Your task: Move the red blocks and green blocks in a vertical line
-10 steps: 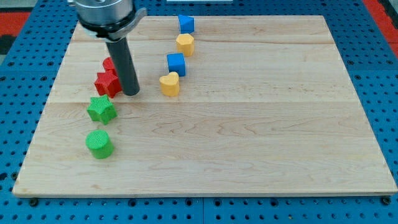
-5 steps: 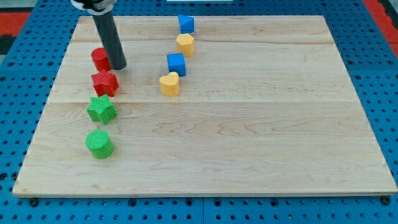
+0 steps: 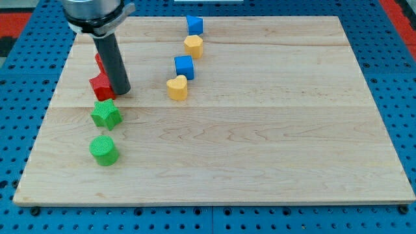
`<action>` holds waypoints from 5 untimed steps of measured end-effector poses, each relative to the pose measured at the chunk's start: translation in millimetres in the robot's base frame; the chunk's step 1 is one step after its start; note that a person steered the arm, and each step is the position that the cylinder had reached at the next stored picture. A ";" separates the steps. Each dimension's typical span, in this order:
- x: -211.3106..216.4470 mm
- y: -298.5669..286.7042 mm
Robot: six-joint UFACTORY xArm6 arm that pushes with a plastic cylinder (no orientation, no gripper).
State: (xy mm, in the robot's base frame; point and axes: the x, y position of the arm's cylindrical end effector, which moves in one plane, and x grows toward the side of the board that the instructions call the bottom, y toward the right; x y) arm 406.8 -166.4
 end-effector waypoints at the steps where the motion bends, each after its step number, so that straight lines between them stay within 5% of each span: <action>1: 19.9 21.1; 5: 54.9 9.7</action>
State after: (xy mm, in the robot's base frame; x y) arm 461.7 -156.6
